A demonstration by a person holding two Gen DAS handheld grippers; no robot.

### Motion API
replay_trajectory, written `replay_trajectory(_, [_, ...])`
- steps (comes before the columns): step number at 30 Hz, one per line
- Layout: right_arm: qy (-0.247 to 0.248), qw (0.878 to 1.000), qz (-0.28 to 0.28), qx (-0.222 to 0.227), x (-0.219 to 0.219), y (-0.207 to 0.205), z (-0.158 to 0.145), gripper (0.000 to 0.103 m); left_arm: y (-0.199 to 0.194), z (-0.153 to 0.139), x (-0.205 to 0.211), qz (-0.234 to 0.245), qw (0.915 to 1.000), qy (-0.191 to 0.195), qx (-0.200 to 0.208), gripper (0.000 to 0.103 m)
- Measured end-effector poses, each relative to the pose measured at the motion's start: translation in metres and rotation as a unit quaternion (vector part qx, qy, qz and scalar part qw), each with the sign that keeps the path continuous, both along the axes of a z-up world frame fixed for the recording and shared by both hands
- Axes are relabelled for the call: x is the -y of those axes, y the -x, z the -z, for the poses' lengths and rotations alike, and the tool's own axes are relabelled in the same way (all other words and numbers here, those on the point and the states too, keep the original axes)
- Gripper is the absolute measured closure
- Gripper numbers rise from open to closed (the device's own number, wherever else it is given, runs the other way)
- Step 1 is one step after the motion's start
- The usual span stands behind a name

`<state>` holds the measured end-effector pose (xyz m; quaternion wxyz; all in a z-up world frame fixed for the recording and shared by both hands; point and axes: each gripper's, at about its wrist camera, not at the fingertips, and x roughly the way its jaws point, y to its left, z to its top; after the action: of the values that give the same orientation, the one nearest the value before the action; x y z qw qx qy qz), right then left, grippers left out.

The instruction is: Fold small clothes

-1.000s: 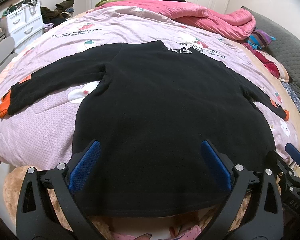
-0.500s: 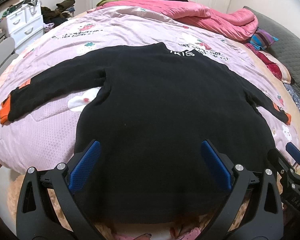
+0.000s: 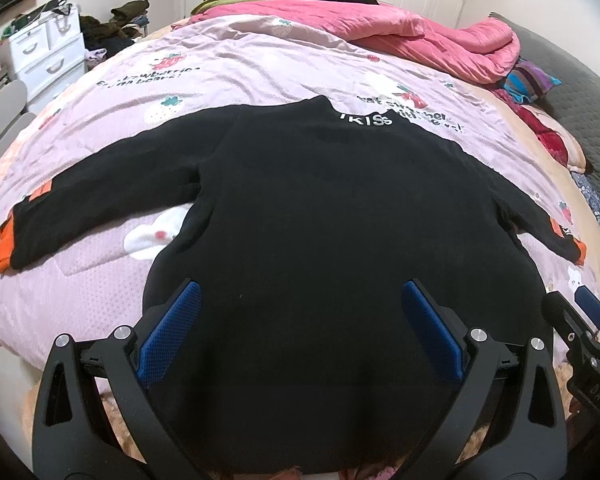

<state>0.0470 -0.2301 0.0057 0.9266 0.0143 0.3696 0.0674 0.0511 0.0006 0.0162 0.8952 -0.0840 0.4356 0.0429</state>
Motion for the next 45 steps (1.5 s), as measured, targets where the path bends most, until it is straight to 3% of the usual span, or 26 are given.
replay_trajectory(18, [-0.014, 0.999, 0.04, 0.001, 0.038, -0.034, -0.005, 0.004, -0.049, -0.009, 0.033, 0.032, 0.9995, -0.007, 0.005, 0.009])
replay_trajectory(30, [-0.017, 0.994, 0.104, -0.011, 0.088, -0.063, 0.002, 0.004, -0.083, -0.007, 0.052, 0.05, 0.9986, -0.016, 0.002, 0.009])
replay_trajectory(37, [-0.031, 0.987, 0.158, -0.029, 0.13, -0.081, 0.014, 0.004, -0.098, -0.004, 0.047, 0.041, 0.9991, -0.01, 0.0, 0.009])
replay_trajectory(45, [-0.04, 0.968, 0.243, -0.056, 0.198, -0.103, 0.035, 0.004, -0.117, 0.004, 0.04, 0.032, 0.9994, -0.008, -0.008, 0.009])
